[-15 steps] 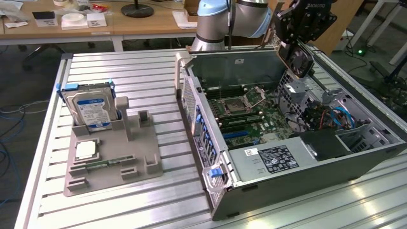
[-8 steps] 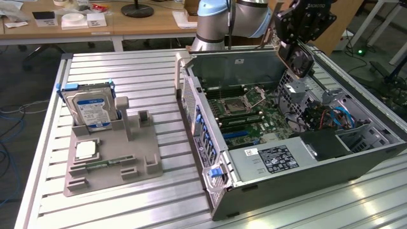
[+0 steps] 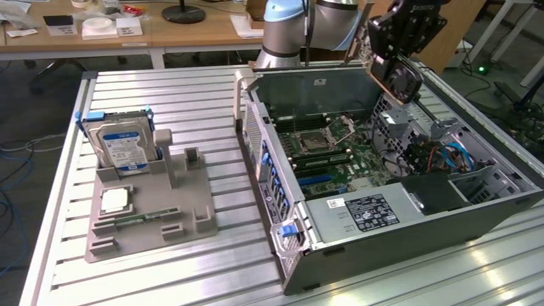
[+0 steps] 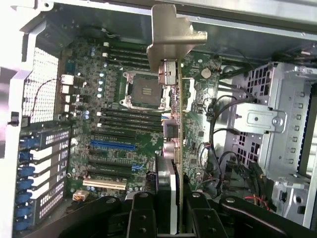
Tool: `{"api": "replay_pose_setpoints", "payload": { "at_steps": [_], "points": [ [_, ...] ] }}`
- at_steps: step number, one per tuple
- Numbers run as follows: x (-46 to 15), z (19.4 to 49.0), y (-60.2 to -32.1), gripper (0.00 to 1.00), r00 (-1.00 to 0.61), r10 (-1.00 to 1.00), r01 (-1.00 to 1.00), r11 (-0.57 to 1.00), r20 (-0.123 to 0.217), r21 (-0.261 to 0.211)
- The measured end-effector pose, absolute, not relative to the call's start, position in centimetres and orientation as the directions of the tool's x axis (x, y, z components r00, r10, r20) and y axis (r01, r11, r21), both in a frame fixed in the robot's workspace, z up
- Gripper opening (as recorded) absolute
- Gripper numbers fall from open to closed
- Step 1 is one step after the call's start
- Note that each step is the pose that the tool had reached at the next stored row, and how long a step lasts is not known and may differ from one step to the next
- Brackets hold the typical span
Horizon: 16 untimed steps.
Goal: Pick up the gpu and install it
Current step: 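Insert the gpu into the slot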
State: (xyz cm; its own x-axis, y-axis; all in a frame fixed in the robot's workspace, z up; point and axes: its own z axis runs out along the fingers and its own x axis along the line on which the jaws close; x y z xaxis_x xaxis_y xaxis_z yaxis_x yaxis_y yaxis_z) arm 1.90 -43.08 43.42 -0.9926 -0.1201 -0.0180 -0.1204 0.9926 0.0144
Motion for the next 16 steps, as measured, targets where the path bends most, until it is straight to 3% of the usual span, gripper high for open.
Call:
{"api": "replay_pose_setpoints", "payload": {
  "at_steps": [16],
  "points": [
    [1.89,43.42,-43.09,0.28,-0.953,-0.303,-0.303,0.953,-0.018,0.014]
  ]
}}
